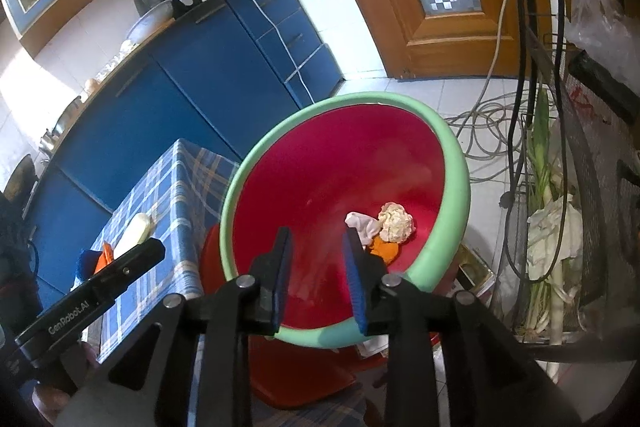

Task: Collect trash
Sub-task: 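Open the left gripper over the bucket while the right gripper releases the tube, then move both grippers back from the bucket to the table items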

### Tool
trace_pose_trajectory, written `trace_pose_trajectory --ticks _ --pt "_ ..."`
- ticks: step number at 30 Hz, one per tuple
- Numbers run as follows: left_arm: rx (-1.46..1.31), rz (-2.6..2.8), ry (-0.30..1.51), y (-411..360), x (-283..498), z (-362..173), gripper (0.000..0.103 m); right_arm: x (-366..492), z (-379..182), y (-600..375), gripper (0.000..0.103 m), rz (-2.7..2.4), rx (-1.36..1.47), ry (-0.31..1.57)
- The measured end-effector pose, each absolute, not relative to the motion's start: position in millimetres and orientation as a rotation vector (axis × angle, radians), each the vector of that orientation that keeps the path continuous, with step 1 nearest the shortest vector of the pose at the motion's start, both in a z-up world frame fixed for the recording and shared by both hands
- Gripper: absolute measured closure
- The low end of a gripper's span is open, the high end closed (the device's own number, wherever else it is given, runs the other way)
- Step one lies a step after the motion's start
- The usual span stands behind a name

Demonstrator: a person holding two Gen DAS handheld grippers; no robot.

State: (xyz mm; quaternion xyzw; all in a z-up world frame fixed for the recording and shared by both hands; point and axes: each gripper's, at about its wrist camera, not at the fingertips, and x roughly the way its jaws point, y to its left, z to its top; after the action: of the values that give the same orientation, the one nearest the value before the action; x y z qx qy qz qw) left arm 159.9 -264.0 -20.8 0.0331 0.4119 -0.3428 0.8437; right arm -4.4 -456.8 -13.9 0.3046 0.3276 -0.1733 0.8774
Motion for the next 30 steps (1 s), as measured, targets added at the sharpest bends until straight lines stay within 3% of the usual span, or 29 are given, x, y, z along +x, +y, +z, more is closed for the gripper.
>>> trace_pose_trajectory --ticks 12,18,30 --pt "0.009 -0.673 0.85 -220 153 -6 0.058 -9 7 -432 0.067 -0.306 0.61 0.656" --pt "-0.021 -0.634 0.838 -191 151 1 0.058 -9 16 -416 0.053 -0.272 0.595 0.646" --pt "-0.065 -0.559 0.809 -141 146 11 0.058 -7 28 -383 0.049 -0.208 0.555 0.65"
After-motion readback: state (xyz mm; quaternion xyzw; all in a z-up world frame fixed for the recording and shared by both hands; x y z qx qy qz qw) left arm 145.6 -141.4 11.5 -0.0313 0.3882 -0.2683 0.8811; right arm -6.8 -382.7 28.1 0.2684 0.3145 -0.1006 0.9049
